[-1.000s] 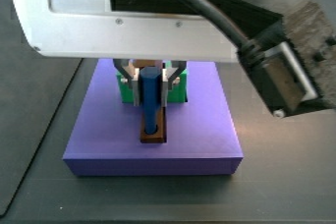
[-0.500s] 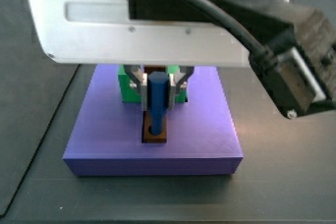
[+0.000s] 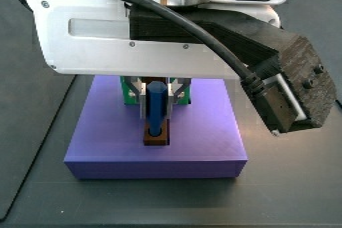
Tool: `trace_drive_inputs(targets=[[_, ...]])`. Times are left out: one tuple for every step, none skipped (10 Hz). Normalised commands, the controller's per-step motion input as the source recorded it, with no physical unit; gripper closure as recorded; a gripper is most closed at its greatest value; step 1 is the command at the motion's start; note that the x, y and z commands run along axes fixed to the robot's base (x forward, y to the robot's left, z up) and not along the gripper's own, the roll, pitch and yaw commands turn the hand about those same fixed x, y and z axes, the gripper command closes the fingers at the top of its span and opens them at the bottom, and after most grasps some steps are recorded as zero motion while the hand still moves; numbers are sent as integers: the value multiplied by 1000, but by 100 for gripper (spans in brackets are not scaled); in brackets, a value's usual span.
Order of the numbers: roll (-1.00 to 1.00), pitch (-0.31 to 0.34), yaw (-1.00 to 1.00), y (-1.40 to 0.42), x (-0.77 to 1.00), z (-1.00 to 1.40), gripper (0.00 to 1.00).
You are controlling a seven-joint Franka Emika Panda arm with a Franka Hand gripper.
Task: Pick up the blue object. Move up. Place the blue object on the fixture. Regrasp the blue object. Move to above the board. Insert the blue object.
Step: Insert the blue object.
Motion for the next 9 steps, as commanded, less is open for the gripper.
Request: trace_drive_inputs(targets=[[110, 0, 86, -103, 0, -263, 100], [16, 0, 126, -146, 309, -280, 100], [13, 0, 109, -51, 429, -309, 100], [60, 0, 117, 0, 194, -357, 100], [131, -23, 71, 0, 0, -537, 100], [200, -49, 23, 0, -117, -657, 100], [214, -67, 0, -20, -209, -709, 100], [144, -89, 0, -57, -223, -723, 100], [0, 0, 0, 0, 0, 0, 100]])
